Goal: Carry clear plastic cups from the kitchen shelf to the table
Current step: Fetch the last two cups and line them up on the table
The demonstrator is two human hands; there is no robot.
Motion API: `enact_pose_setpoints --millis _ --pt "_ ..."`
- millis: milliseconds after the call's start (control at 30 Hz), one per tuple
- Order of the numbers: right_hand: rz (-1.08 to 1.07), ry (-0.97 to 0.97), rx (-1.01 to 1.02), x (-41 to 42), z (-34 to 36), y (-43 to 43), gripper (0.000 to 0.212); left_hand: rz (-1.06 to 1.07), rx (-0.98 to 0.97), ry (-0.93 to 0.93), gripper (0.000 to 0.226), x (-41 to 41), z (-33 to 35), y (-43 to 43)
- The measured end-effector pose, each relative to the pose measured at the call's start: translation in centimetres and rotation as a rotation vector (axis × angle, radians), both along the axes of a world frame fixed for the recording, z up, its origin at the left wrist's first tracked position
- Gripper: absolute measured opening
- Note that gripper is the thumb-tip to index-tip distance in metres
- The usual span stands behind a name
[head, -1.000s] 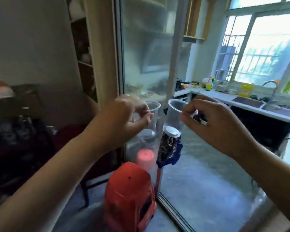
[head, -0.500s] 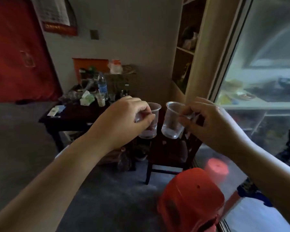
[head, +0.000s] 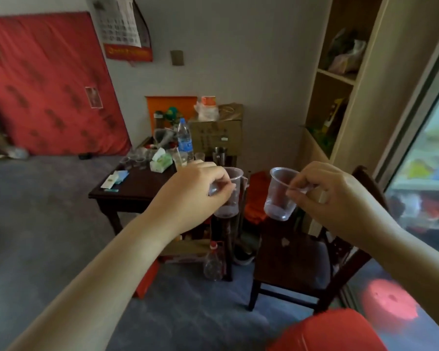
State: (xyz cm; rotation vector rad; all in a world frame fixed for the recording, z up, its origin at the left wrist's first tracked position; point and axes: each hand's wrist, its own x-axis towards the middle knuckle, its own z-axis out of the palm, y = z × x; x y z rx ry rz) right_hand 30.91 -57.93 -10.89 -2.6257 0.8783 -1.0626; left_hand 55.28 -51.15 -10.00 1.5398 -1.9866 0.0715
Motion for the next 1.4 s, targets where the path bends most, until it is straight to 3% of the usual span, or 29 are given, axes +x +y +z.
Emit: enact_pose_setpoints --millis 267,667,833,1033,1400 --pt "0.058 0.105 0.107 4.9 -3.6 -8.9 0.008 0.065 0.047 0.000 0.013 3.1 -4.1 -8.0" --pt "0.148 0.153 0.152 18.9 -8.7 -21.8 0.012 0.179 0.101 0.064 0.015 15.8 -8.4 -17.9" --pt "0.070 0.166 0.199 25.9 -11.0 -28.5 0.013 0.159 0.083 0.053 0.014 22.8 -10.2 -25.4" --pt "-0.028 0.153 0.332 31.9 -14.9 -35.6 0.011 0.039 0.224 0.115 0.013 29.4 -14.1 -34.4" --pt "-0.196 0.159 0.565 33.9 -23.8 -43.3 0.014 0.018 0.445 0.203 0.014 31.4 -24.6 -44.1"
